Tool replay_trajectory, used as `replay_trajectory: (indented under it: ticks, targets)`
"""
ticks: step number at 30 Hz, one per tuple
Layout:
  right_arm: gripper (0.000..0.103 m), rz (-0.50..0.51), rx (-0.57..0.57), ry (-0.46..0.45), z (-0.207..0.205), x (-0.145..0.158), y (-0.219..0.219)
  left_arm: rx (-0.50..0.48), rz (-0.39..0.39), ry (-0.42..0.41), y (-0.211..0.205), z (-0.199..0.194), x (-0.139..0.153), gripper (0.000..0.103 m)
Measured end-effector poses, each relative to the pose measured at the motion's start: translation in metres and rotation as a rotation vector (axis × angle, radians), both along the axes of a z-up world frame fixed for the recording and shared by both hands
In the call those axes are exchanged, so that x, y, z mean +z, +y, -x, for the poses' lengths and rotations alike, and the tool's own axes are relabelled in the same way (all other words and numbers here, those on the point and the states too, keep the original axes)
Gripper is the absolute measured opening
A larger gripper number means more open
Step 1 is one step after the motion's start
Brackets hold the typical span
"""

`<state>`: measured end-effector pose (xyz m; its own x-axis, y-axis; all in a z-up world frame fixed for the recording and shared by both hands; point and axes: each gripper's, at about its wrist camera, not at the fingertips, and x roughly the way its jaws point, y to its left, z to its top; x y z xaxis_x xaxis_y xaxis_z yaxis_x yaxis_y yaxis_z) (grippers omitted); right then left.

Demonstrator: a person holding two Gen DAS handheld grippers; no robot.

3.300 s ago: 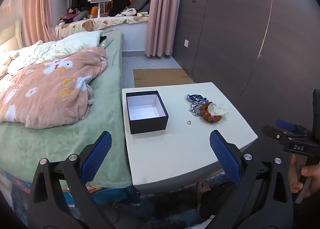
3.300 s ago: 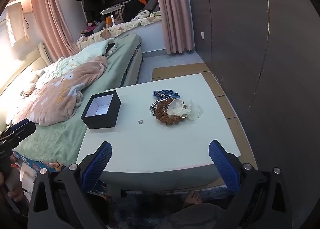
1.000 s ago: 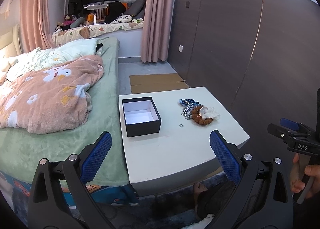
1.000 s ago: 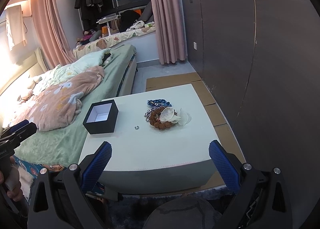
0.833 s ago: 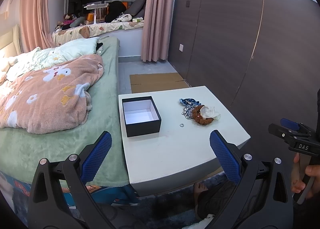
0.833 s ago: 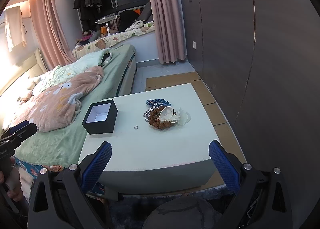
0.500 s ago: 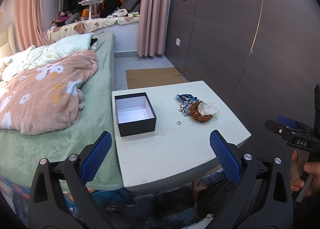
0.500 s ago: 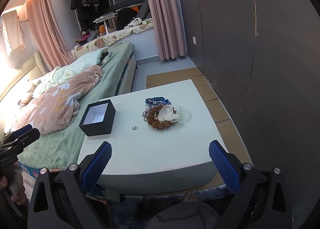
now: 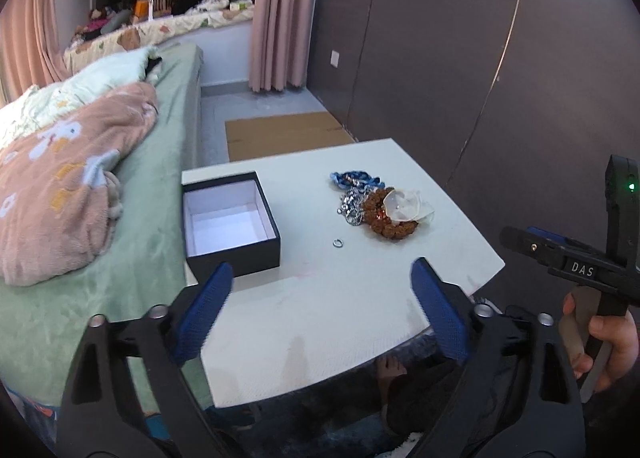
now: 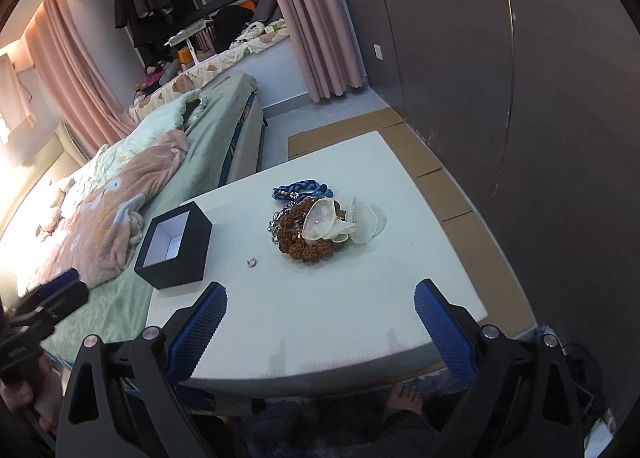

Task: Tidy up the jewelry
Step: 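Grasp the small silver ring with the left tool while the right tool grasps the white shell ornament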

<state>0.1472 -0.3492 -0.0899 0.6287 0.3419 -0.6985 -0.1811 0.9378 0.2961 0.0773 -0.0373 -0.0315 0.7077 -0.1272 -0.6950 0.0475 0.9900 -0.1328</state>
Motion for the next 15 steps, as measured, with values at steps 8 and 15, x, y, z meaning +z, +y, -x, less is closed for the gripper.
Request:
replay_trajectory:
  ticks: [8, 15]
  targets:
    - [0.079, -0.059, -0.024, 0.079, -0.045, -0.03, 0.006, -0.031, 0.013, 0.067, -0.005, -0.04, -0.025, 0.072]
    - [0.064, -0.117, -0.067, 0.134, -0.075, -0.052, 0.0, -0.057, 0.029, 0.125, -0.014, -0.072, -0.048, 0.059]
